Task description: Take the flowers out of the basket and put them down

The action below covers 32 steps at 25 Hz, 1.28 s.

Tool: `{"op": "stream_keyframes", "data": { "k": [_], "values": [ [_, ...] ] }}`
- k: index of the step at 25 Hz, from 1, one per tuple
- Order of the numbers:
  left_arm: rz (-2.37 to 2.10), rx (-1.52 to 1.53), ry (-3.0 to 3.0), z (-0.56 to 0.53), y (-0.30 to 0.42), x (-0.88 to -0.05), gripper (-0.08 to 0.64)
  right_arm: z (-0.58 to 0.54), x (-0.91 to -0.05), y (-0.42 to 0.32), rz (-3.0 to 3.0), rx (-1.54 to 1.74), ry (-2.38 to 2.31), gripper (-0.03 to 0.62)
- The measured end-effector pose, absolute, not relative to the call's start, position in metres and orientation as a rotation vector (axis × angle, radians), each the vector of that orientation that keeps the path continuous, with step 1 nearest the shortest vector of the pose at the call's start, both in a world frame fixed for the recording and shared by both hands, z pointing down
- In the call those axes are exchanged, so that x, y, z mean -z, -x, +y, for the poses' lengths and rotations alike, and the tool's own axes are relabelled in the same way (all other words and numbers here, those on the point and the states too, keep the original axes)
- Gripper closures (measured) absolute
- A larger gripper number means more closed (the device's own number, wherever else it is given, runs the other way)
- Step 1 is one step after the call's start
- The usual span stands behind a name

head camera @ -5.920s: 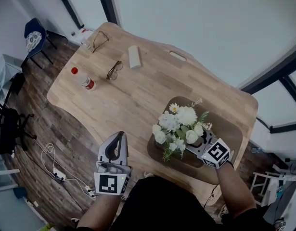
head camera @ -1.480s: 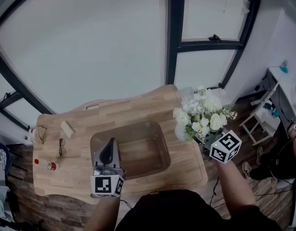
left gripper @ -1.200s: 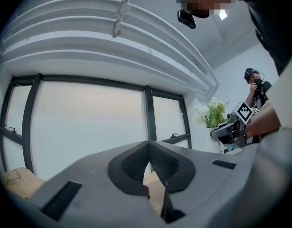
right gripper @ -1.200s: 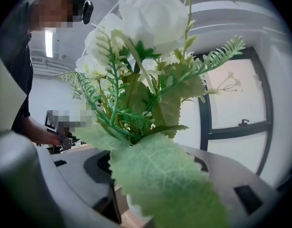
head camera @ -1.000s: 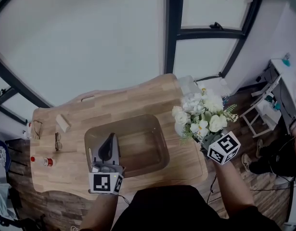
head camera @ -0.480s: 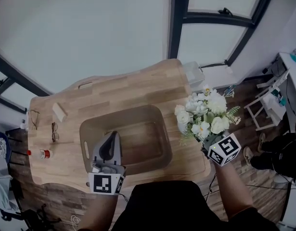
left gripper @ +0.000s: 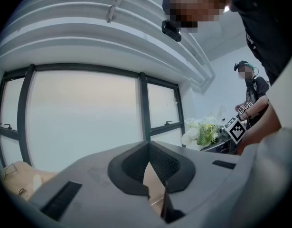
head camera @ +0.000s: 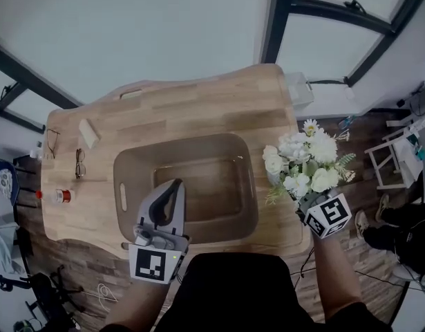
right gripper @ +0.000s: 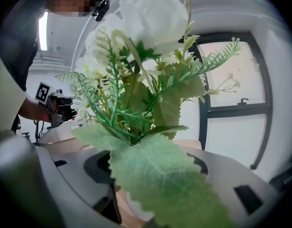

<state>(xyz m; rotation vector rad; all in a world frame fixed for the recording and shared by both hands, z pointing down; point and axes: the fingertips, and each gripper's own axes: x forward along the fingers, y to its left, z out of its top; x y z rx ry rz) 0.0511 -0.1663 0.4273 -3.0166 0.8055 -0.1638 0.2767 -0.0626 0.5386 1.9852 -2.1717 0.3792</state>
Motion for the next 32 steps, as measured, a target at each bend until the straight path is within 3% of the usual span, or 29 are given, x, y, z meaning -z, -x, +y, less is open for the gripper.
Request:
{"op": "stream_keyframes", "data": {
  "k": [32],
  "values": [
    [0.833, 0.1, 2.933, -0.192, -0.043, -0.394, 0.555, -0.072, -0.586, -0.258, -2.116, -0.379, -1.939, 0.31]
  ]
}}
